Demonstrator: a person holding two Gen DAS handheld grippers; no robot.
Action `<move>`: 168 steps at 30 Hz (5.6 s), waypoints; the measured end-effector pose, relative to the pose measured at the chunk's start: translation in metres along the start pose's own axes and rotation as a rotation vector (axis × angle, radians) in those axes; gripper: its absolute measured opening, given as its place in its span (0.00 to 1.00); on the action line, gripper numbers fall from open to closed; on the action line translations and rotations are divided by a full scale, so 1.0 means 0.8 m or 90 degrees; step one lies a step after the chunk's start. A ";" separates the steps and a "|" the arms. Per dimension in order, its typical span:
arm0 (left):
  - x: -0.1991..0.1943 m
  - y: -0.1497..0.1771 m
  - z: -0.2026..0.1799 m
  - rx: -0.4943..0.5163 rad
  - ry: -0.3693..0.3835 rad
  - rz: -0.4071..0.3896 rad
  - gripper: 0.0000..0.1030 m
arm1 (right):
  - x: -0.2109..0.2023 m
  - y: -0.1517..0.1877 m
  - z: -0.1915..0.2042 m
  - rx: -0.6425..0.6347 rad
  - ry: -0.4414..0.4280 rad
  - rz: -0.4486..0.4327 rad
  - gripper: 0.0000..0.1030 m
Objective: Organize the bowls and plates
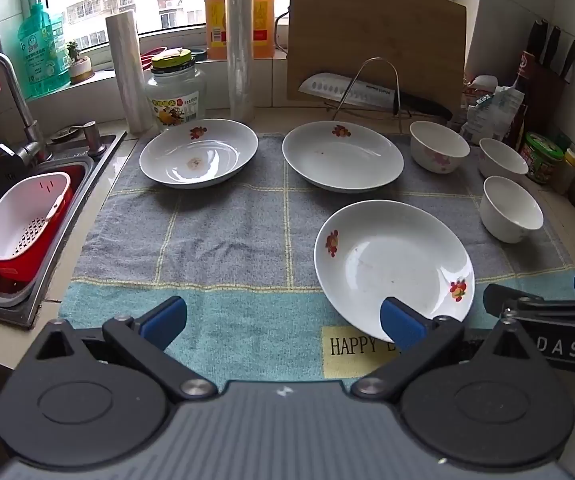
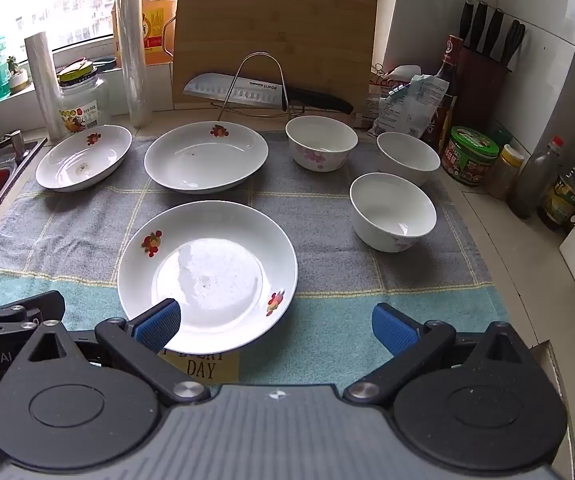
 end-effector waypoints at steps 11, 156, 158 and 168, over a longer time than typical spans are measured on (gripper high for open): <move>0.000 -0.005 -0.004 -0.001 -0.001 0.000 0.99 | 0.002 -0.002 0.000 0.002 -0.002 0.002 1.00; 0.108 -0.118 0.255 0.099 0.116 0.041 0.99 | 0.073 -0.130 0.270 -0.029 -0.095 -0.053 1.00; 0.114 -0.123 0.265 0.107 0.118 0.044 0.99 | 0.078 -0.131 0.286 -0.037 -0.089 -0.049 1.00; 0.132 -0.141 0.300 0.066 0.135 0.052 0.99 | 0.105 -0.128 0.337 -0.098 -0.093 -0.030 1.00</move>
Point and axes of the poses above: each gripper's, at about its wrist camera, not at the fingertips, and x roughly the way its jaws point, z to its left, y to its underside, the point moved 9 cm from there along x, roughly the way its jaws point, and after that the axes turned 13 degrees about y, right-handed, at the moved point
